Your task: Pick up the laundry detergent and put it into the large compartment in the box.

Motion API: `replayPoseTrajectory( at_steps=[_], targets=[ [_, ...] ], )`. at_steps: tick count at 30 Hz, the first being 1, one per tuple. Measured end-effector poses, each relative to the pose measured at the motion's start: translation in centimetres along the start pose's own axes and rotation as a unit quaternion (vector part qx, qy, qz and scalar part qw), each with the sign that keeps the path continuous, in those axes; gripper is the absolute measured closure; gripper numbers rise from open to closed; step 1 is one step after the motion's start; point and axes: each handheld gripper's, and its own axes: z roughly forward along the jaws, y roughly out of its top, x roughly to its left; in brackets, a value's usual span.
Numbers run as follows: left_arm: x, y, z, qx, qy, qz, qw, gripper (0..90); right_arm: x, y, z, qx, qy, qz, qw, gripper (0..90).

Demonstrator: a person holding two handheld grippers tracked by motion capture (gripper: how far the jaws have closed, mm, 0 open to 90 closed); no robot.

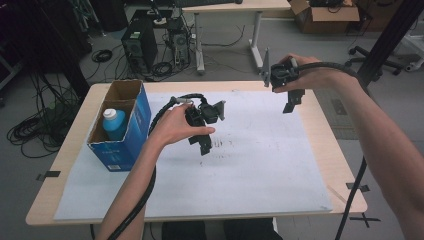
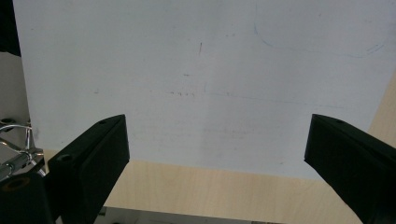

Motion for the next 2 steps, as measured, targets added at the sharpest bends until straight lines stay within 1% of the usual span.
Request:
replayPoseTrajectory(
  at_steps=[2],
  targets=[
    [0.01, -0.08, -0.20, -0.004, 0.003, 0.001, 1.0000, 5.4, 0.00, -0.01, -0.04, 0.000, 0.000, 0.001, 1.0000, 6.3]
  ],
)
